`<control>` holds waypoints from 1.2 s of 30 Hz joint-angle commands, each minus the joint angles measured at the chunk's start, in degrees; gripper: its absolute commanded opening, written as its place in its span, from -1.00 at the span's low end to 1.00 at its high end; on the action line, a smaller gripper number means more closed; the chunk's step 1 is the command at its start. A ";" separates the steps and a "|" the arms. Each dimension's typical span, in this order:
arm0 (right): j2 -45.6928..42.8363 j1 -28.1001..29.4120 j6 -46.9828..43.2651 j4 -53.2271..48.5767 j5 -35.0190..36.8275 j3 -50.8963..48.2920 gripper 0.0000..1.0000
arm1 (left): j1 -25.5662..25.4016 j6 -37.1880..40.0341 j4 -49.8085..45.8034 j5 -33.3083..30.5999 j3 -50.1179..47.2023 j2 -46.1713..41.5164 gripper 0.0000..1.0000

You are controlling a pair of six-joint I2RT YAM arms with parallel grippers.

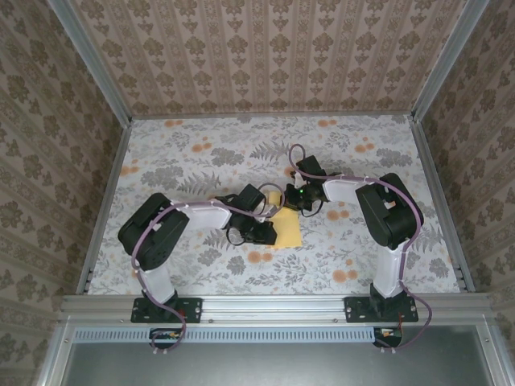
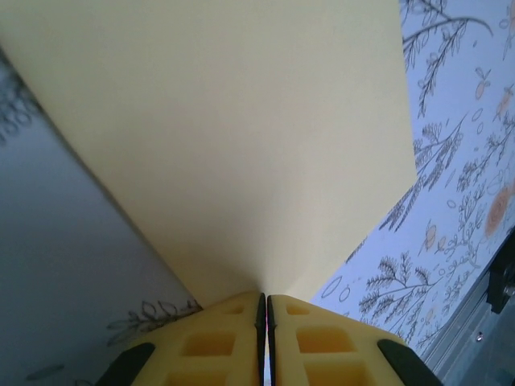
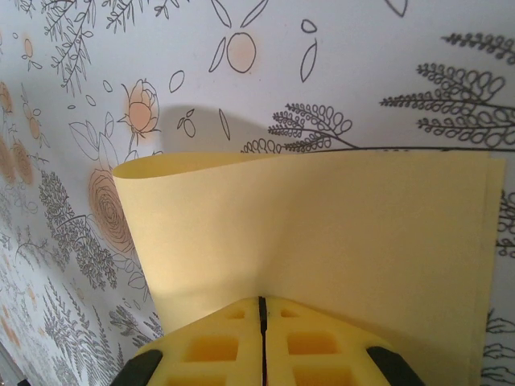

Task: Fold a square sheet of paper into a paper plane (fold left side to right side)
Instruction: First fold the square sheet of paper in half at the center of the table, then hold the square sheet of paper at the center of the table.

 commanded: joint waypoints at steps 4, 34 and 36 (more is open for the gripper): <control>3.19 0.29 0.25 -4.49 3.96 -0.14 -0.84 | -1.29 0.46 -4.38 1.42 -2.30 -2.01 -0.75; 2.81 0.64 -0.54 -4.82 3.30 -0.02 -0.84 | 5.56 4.43 -3.16 3.38 13.97 9.09 -0.65; 2.82 0.75 -0.56 -4.82 3.30 0.02 -0.84 | 5.52 4.32 -3.17 3.39 14.05 9.51 -0.64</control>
